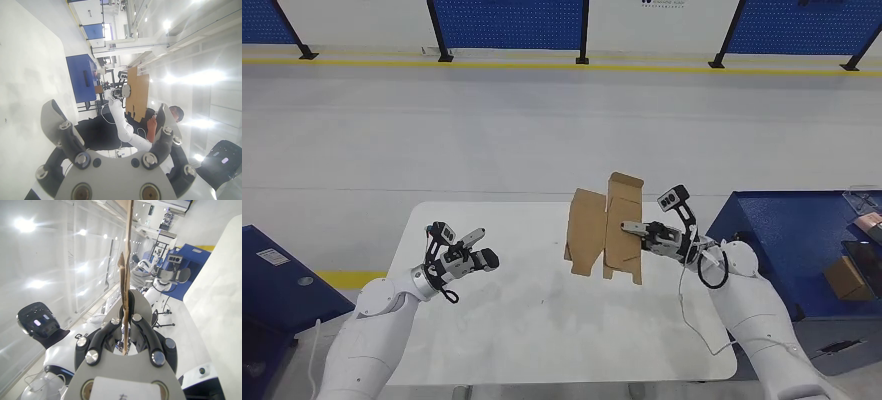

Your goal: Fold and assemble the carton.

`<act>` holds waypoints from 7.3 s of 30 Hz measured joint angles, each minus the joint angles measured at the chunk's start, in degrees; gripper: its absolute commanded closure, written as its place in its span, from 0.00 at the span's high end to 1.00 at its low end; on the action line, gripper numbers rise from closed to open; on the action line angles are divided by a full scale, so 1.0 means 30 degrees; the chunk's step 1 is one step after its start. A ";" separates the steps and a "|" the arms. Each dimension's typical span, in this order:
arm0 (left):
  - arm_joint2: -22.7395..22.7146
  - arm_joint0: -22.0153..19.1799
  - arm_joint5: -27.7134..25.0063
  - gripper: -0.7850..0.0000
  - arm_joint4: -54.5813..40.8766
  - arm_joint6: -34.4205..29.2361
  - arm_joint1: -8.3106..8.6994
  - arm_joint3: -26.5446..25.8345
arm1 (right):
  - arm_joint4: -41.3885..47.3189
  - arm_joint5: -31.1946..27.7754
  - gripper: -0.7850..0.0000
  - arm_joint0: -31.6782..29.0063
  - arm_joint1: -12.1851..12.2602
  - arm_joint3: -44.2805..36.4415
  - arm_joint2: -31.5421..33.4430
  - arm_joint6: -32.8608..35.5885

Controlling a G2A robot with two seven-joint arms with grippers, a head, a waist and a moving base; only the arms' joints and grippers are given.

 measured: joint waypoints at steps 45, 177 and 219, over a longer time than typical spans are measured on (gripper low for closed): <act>0.3557 0.2247 0.0085 0.00 0.2798 0.3726 -0.0353 -0.6527 | -0.4137 -0.0392 1.00 0.0327 -0.0415 -0.0043 -0.1971 -0.2333; 0.5342 0.6732 -0.4373 1.00 2.9496 2.2163 0.0210 -1.4860 | -0.0995 0.0457 0.00 -0.1588 -0.0492 -0.3135 0.1152 -0.8250; 0.7202 0.6278 1.2031 0.89 4.8352 3.3929 -0.0669 -1.2631 | 1.0565 1.7146 0.00 -0.1865 -0.1933 -0.1638 0.0169 -1.2225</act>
